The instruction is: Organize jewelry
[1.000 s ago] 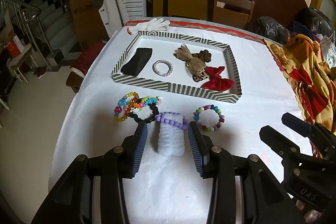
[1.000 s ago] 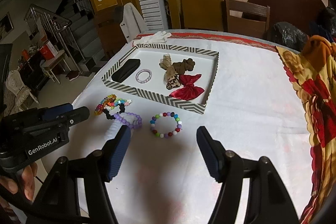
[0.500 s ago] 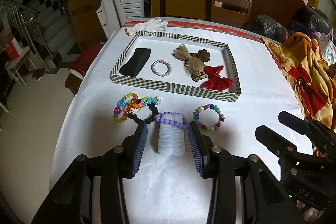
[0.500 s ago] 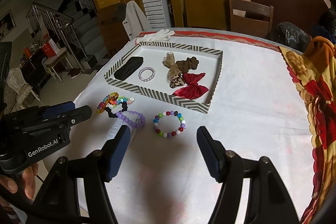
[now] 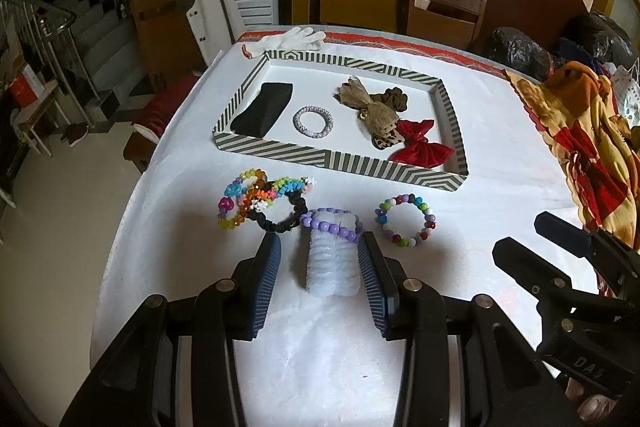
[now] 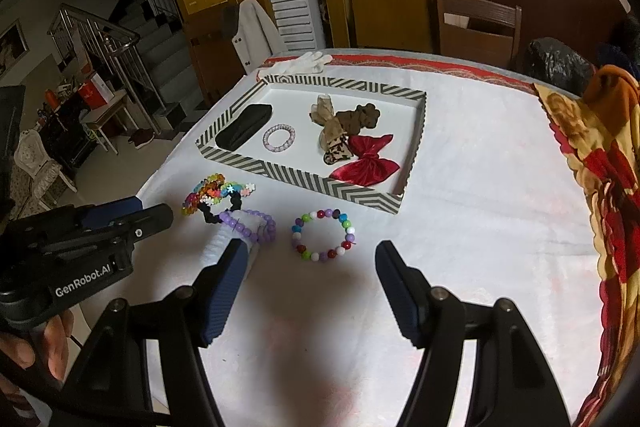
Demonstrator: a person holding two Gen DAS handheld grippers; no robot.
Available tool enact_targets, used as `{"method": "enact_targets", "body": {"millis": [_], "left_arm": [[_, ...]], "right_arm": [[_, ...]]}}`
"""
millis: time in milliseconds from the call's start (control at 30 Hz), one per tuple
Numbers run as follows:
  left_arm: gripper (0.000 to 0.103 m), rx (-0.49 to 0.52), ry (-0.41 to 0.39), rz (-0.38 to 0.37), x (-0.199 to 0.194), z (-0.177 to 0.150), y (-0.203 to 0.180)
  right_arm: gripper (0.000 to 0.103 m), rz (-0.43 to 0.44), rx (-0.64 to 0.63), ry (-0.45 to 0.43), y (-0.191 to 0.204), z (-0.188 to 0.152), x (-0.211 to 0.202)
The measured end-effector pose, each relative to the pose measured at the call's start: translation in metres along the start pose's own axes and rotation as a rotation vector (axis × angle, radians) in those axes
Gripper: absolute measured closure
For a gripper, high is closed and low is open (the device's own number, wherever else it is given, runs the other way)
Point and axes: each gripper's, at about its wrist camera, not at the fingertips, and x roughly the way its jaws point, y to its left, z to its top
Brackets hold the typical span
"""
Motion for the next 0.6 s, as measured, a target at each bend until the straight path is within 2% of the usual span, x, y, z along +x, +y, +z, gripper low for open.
{"method": "enact_targets", "body": {"millis": [600], "left_arm": [[0.056, -0.019, 0.031, 0.003, 0.01, -0.004, 0.011]], "right_arm": [[0.033, 0.015, 0.008, 0.028, 0.003, -0.001, 0.014]]}}
